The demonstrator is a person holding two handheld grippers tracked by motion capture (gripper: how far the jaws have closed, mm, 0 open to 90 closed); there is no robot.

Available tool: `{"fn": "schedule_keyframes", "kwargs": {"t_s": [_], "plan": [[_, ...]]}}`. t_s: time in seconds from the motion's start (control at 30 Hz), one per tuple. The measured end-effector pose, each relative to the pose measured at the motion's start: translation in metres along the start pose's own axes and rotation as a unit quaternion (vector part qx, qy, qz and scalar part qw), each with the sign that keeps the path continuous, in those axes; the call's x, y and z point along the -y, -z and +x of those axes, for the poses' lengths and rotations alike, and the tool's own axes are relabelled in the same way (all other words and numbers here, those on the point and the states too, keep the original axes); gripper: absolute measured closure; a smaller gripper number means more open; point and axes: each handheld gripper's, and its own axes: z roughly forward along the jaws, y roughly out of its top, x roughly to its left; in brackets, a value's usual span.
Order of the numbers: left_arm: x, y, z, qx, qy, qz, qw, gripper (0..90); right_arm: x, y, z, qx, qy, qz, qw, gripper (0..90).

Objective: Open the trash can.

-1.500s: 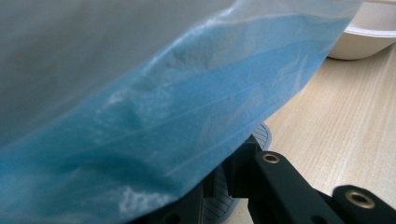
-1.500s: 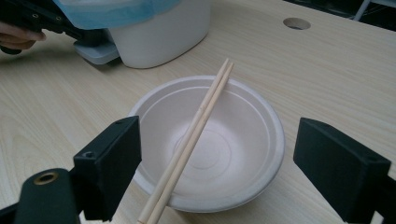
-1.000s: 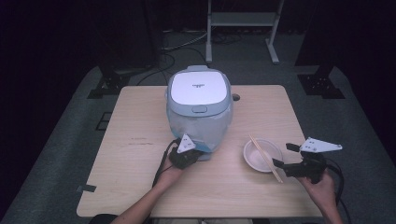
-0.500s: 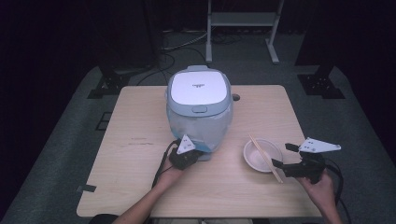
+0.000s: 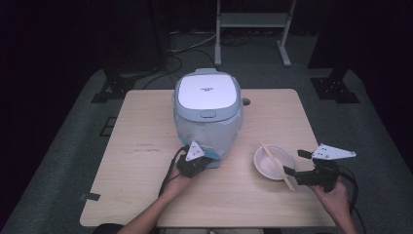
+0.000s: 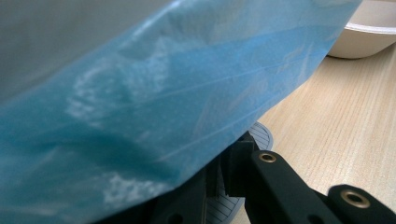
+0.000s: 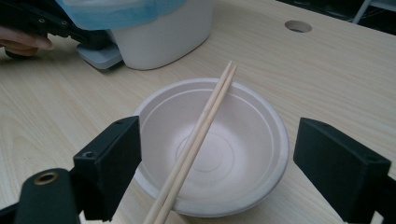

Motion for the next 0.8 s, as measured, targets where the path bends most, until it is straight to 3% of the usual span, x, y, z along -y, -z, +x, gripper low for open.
{"fn": "schedule_keyframes", "kwargs": {"t_s": [0.33, 0.8], "plan": [[-0.0004, -0.0010, 0.0010, 0.005, 0.001, 0.009, 0.9999, 87.8, -0.0001, -0.0006, 0.0009, -0.001, 0.000, 0.002, 1.0000, 13.8], [0.0020, -0.0085, -0.0049, -0.014, -0.022, 0.040, 0.9989, 87.9, -0.0018, -0.0016, 0.0026, -0.002, 0.003, 0.004, 1.0000, 13.8]]}}
